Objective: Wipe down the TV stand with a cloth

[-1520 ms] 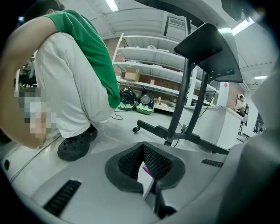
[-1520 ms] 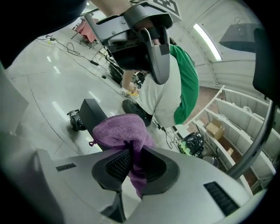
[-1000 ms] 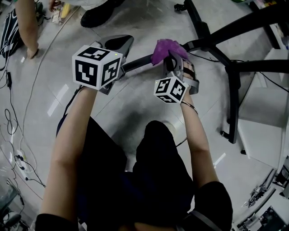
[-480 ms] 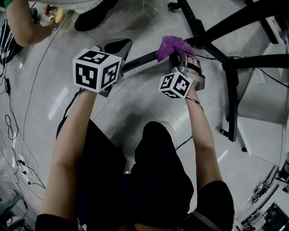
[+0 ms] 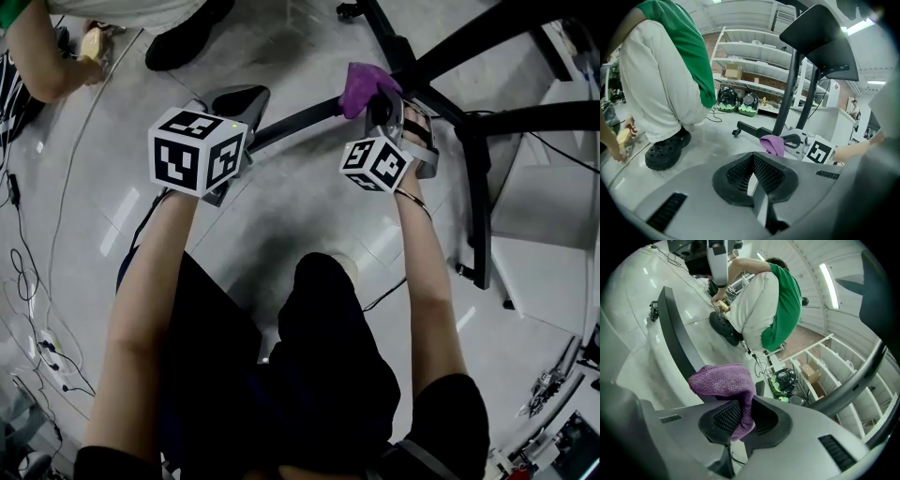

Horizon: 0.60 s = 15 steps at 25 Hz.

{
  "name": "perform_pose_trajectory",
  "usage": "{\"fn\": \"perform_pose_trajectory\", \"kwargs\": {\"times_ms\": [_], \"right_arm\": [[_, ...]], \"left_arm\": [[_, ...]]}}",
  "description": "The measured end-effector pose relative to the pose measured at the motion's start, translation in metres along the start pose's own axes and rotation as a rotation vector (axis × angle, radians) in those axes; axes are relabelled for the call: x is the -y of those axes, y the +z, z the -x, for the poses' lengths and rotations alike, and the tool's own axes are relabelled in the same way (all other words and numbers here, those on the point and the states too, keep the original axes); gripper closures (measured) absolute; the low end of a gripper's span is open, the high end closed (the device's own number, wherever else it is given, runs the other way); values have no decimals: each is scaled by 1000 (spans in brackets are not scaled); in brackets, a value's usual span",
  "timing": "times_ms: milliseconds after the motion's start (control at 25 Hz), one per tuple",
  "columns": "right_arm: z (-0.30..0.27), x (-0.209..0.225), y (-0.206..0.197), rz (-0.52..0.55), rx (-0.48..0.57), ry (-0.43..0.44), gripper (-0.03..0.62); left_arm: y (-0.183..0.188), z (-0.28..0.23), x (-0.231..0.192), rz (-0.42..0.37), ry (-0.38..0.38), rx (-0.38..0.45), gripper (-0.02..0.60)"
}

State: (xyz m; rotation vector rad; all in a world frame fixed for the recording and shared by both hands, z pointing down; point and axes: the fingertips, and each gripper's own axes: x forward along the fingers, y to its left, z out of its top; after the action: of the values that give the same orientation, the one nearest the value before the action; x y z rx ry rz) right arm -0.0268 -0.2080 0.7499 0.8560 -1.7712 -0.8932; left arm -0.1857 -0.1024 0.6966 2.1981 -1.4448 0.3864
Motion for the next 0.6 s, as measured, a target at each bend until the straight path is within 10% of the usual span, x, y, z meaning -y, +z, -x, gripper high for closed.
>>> {"fn": "perform_pose_trajectory", "kwargs": {"times_ms": [600], "right_arm": [[-27, 36, -47, 51, -134, -86, 526]], "left_arm": [[-2, -2, 1, -1, -1, -7, 575]]}}
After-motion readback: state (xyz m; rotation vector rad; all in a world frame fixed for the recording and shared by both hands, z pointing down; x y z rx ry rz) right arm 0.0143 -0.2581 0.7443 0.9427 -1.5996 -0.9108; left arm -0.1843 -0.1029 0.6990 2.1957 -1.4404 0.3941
